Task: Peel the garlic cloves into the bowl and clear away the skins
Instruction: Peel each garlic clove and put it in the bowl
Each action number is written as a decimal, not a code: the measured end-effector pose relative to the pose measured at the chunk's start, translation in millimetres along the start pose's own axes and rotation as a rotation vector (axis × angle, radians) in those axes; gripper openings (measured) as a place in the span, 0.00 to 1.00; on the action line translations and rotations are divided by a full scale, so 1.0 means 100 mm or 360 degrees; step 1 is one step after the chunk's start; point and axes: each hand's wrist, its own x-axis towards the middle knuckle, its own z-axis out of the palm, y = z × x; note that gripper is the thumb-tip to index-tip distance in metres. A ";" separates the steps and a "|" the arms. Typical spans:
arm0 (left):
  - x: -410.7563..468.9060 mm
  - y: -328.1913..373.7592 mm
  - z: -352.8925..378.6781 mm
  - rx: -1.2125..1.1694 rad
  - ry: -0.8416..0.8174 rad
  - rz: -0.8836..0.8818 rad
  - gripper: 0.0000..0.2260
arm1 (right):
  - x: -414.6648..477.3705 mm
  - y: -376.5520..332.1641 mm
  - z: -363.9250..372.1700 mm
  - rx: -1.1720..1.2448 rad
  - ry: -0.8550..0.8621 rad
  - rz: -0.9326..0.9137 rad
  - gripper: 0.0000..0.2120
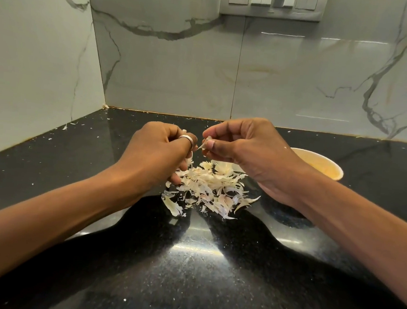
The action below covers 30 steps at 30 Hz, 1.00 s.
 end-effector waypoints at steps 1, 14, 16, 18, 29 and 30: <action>0.00 0.00 -0.01 0.0016 0.0018 0.0035 0.07 | 0.00 0.00 0.00 -0.0017 -0.0002 -0.0006 0.08; -0.04 0.02 0.01 -0.0074 -0.0078 0.0100 0.02 | 0.02 0.07 0.03 -0.0070 0.0064 0.0007 0.06; -0.04 0.03 0.00 -0.0116 -0.0087 0.0075 0.04 | 0.02 0.08 0.02 -0.0069 0.0045 -0.0004 0.08; -0.04 0.03 0.01 -0.0141 -0.0101 0.0049 0.05 | 0.01 0.08 0.02 -0.0091 0.0017 -0.0020 0.08; -0.04 0.05 -0.02 -0.0224 -0.0187 -0.0015 0.05 | 0.04 0.15 -0.01 -0.0852 0.0128 -0.0550 0.04; -0.03 0.05 -0.02 -0.0209 -0.0189 -0.0018 0.05 | 0.05 0.16 -0.01 -0.0864 0.0127 -0.0563 0.04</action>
